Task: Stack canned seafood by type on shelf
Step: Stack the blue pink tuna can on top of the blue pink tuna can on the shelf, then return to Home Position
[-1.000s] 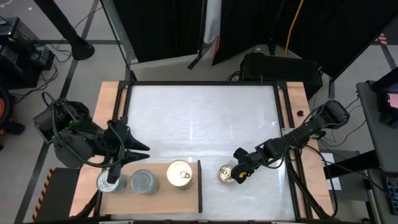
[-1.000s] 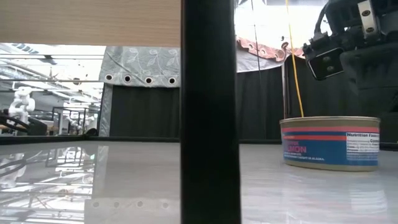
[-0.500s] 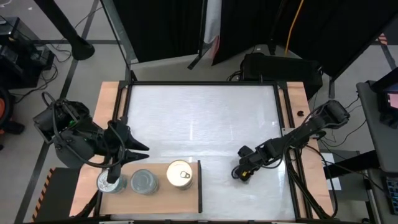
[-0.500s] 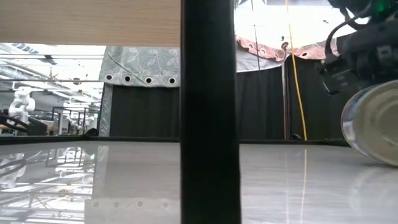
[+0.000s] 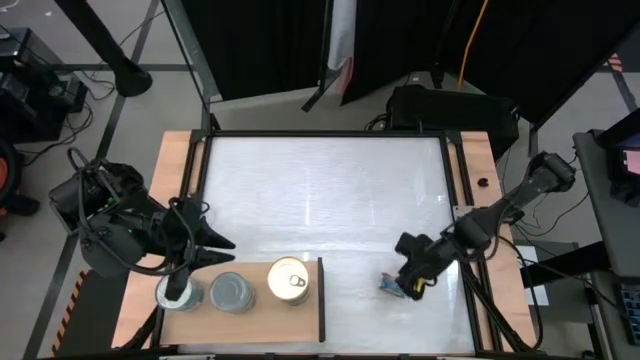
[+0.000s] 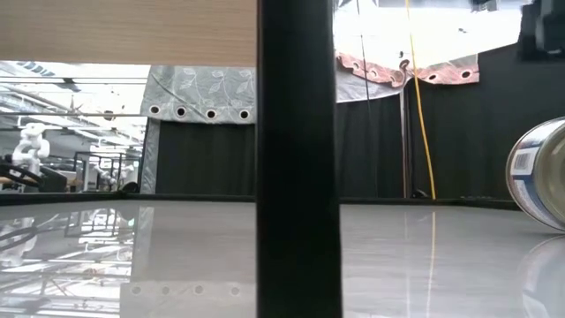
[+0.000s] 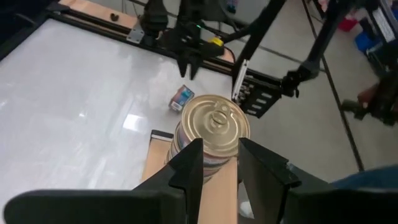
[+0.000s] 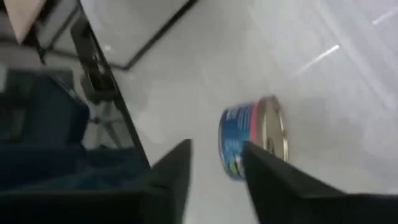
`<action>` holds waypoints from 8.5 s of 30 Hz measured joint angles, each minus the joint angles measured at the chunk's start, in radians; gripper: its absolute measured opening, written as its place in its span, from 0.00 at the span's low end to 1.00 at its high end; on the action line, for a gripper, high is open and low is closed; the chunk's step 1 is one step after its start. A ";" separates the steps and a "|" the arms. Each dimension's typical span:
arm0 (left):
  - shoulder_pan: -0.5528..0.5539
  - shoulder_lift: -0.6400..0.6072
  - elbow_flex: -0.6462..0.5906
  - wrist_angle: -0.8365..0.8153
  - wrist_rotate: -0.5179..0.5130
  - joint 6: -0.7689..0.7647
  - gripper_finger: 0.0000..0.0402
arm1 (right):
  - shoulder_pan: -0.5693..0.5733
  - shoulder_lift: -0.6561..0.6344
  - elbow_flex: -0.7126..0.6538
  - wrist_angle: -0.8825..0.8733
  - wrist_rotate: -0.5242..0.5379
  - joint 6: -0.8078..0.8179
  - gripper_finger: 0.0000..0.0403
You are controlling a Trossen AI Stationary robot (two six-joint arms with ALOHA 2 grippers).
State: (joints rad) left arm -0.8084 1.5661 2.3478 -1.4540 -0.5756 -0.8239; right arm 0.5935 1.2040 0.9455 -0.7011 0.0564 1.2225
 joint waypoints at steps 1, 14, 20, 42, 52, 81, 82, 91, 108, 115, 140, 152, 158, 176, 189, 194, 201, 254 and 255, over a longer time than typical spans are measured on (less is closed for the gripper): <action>0.001 0.000 0.000 0.000 -0.003 -0.022 0.27 | 0.018 0.008 0.000 -0.002 0.002 -0.003 0.38; -0.006 0.002 0.000 -0.004 -0.003 -0.088 0.27 | 0.129 0.195 0.000 -0.005 0.200 -0.122 0.94; -0.006 0.002 0.000 -0.005 -0.003 -0.087 0.27 | 0.126 0.310 0.000 -0.007 0.205 -0.143 0.94; -0.005 0.003 0.000 -0.007 -0.017 -0.080 0.27 | 0.099 0.346 0.083 0.010 0.175 -0.193 0.39; -0.005 0.003 0.000 -0.007 -0.036 -0.078 0.27 | 0.103 0.344 0.552 -0.273 0.170 -0.371 0.42; -0.005 0.003 0.000 -0.007 -0.063 -0.087 0.27 | -0.052 0.361 1.086 0.265 0.241 -1.218 0.44; -0.003 0.003 0.000 -0.007 -0.064 -0.087 0.27 | -0.054 0.367 1.086 0.266 0.239 -1.245 0.44; 0.041 0.003 0.000 -0.007 -0.066 -0.087 0.27 | -0.039 0.481 1.086 0.355 0.233 -1.597 0.44; 0.062 0.003 0.000 -0.003 -0.057 -0.095 0.27 | -0.044 0.611 1.086 0.258 0.447 -1.963 0.44; 0.062 0.003 0.000 0.007 -0.057 -0.114 0.27 | -0.043 0.627 1.086 0.196 0.466 -1.968 0.44; 0.062 0.003 0.000 0.032 -0.028 -0.134 0.27 | -0.095 0.628 1.086 0.167 0.332 -1.777 0.62; 0.062 0.003 0.000 0.023 -0.028 -0.134 0.27 | -0.122 0.626 1.087 0.178 0.195 -1.578 0.63; 0.062 0.003 0.000 0.019 -0.028 -0.134 0.27 | -0.124 0.626 1.087 0.175 0.173 -1.570 0.63; 0.062 0.003 0.000 -0.003 -0.028 -0.135 0.27 | -0.134 0.618 1.087 0.208 0.156 -1.482 0.81; 0.062 0.000 0.000 -0.005 -0.059 -0.027 0.27 | -0.142 0.519 1.099 0.211 0.152 -1.387 0.79; 0.063 -0.011 0.000 -0.004 -0.139 0.113 0.27 | -0.157 0.406 1.106 0.154 0.150 -1.210 0.73; 0.118 -0.052 0.000 -0.011 -0.295 0.179 0.26 | -0.236 0.249 1.107 -0.138 0.153 -1.120 0.38; 0.367 -1.038 -1.684 1.225 0.145 0.552 0.00 | -0.258 -0.456 -0.639 1.123 0.076 -1.001 0.00; 0.374 -1.066 -1.720 1.233 0.153 0.552 0.00 | -0.258 -0.456 -0.676 1.163 0.077 -0.990 0.00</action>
State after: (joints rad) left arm -0.4347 0.4997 0.6274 -0.2206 -0.4229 -0.2716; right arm 0.3359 0.7479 0.2692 0.4619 0.1329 0.2320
